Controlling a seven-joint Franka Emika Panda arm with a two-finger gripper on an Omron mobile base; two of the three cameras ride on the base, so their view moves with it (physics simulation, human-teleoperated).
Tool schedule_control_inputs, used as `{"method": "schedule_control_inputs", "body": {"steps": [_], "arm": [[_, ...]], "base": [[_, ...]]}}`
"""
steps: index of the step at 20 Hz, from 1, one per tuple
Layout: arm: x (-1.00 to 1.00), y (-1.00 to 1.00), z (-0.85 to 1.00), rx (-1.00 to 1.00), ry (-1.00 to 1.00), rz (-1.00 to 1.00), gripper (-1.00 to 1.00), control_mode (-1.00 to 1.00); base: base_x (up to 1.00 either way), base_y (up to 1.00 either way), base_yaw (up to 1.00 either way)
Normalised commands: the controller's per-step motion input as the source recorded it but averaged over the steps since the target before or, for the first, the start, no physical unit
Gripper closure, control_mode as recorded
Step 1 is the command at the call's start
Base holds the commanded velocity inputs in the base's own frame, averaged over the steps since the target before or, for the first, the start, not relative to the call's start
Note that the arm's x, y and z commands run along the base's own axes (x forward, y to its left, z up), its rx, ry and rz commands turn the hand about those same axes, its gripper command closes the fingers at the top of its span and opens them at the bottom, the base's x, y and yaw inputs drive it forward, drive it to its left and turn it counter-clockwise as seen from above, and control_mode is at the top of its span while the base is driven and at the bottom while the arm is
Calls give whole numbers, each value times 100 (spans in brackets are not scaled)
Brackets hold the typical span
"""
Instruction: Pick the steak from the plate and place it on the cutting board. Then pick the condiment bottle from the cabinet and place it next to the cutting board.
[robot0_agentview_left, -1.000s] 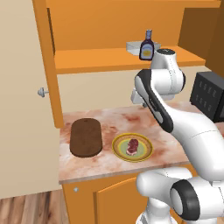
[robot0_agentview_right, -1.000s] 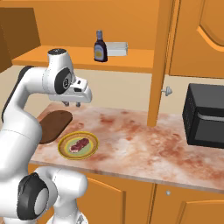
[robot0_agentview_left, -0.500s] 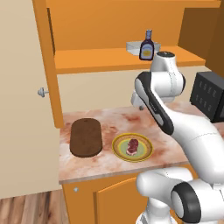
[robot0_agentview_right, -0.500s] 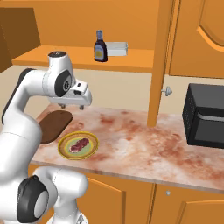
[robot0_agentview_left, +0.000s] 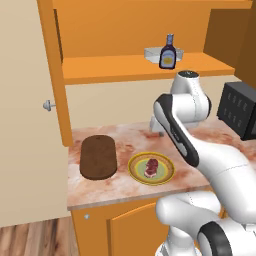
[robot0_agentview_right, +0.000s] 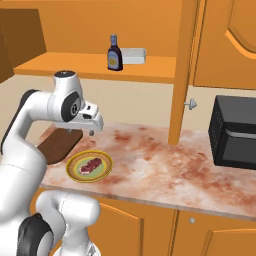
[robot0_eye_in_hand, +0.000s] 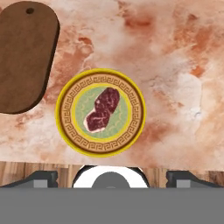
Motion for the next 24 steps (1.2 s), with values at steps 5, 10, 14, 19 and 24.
{"method": "schedule_control_inputs", "body": {"steps": [5,10,14,19,24], "arm": [[-9,4,-25,0,1,0,-100,-100],[-10,1,-19,0,1,-1,-100,-100],[-9,6,-23,0,0,-2,-100,-100],[-4,9,-24,0,0,-3,-100,-100],[0,8,-28,0,0,-6,-100,-100]], "base": [[0,0,0],[0,0,0],[0,0,0],[0,0,0],[0,0,0]]}}
